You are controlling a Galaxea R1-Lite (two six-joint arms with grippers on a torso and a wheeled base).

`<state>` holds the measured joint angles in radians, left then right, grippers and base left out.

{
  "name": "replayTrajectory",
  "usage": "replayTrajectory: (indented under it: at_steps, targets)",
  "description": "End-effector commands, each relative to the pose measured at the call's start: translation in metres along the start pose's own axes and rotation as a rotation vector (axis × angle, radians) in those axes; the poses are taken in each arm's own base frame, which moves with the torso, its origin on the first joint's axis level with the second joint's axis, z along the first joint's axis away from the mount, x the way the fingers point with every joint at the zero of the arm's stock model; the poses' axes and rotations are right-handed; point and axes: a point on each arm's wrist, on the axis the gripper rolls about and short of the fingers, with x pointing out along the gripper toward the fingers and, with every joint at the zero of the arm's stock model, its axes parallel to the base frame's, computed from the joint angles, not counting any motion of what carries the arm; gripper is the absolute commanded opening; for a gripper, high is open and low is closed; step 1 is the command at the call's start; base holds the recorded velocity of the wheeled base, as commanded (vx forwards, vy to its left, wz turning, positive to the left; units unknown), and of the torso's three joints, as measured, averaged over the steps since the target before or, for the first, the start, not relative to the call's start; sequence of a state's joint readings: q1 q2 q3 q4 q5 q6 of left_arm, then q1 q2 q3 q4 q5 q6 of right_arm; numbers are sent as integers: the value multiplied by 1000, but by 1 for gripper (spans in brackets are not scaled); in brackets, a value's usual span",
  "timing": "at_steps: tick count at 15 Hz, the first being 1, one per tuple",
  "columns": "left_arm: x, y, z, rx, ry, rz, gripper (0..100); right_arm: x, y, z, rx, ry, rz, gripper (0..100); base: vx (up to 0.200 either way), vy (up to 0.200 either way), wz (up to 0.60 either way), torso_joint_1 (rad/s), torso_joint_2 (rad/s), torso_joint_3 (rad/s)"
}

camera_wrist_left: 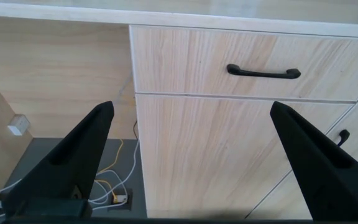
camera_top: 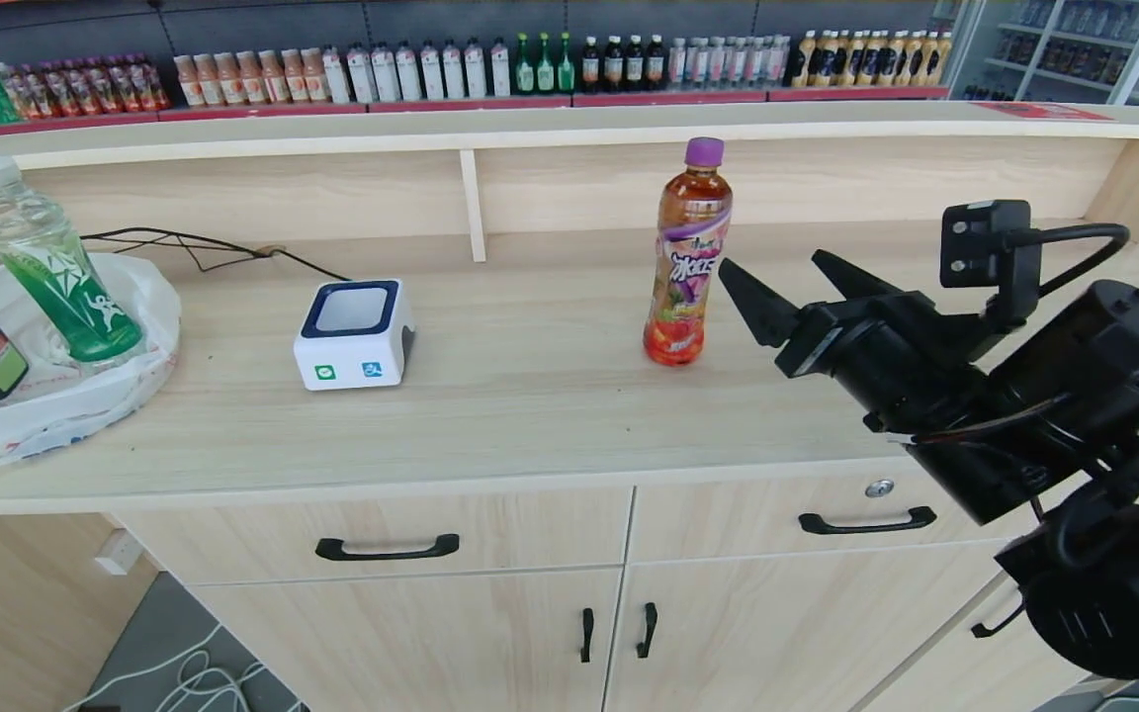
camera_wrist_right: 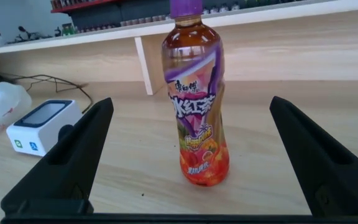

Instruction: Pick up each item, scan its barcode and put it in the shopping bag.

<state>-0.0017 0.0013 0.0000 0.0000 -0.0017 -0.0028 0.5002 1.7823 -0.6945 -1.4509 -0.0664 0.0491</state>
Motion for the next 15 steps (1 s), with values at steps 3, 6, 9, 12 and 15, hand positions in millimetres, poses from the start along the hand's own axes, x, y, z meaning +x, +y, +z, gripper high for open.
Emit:
replayTrajectory:
  at_steps: [3, 6, 9, 12, 15]
  targets:
    - [0, 0, 0, 0, 0, 0, 100, 20, -4, 4, -7, 44, -41, 100, 0, 0, 0, 0, 0, 0]
    - [0, 0, 0, 0, 0, 0, 100, 24, -4, -8, -43, 117, -109, 100, 0, 0, 0, 0, 0, 0]
    - [0, 0, 0, 0, 0, 0, 100, 39, 7, -27, -48, 140, -160, 100, 0, 0, 0, 0, 0, 0]
    - [0, 0, 0, 0, 0, 0, 100, 49, 9, -37, -59, 142, -163, 100, 0, 0, 0, 0, 0, 0]
    - [0, 0, 0, 0, 0, 0, 100, 56, 11, -45, -60, 147, -158, 100, 0, 0, 0, 0, 0, 0]
